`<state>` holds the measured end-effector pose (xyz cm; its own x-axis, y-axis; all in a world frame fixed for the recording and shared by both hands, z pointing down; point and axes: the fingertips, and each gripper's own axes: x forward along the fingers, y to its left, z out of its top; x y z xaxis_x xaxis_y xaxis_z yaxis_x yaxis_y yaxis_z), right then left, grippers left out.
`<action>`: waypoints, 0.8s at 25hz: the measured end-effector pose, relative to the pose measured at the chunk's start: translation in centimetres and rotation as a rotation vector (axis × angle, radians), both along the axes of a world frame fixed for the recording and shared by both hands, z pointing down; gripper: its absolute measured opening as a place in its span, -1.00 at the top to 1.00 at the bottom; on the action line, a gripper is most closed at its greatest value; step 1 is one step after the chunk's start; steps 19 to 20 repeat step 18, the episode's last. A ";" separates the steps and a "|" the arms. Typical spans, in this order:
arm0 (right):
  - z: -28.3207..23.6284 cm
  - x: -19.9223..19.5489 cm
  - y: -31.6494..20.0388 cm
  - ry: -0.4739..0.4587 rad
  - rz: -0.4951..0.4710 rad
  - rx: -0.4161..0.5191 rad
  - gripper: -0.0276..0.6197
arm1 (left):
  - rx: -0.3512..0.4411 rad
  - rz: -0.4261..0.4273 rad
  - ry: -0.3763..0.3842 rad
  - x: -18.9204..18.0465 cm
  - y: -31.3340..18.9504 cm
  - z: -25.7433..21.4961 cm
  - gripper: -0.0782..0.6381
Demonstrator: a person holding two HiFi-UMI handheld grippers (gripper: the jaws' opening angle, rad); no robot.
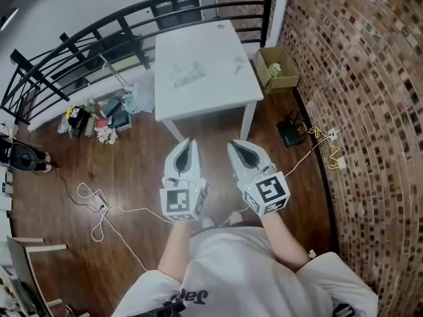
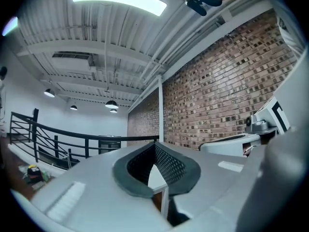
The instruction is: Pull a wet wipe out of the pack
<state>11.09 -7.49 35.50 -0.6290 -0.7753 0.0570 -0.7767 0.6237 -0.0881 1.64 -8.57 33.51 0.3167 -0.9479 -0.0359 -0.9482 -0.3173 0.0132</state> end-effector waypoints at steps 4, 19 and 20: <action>-1.2 0.8 0.3 -0.003 0.054 0.031 0.94 | 0.000 -0.010 -0.002 -0.5 1.7 -0.5 0.73; -1.4 -2.0 1.7 0.049 0.090 0.047 0.94 | 0.010 -0.023 0.003 -3.9 3.0 0.0 0.73; -1.4 -2.0 1.7 0.049 0.090 0.047 0.94 | 0.010 -0.023 0.003 -3.9 3.0 0.0 0.73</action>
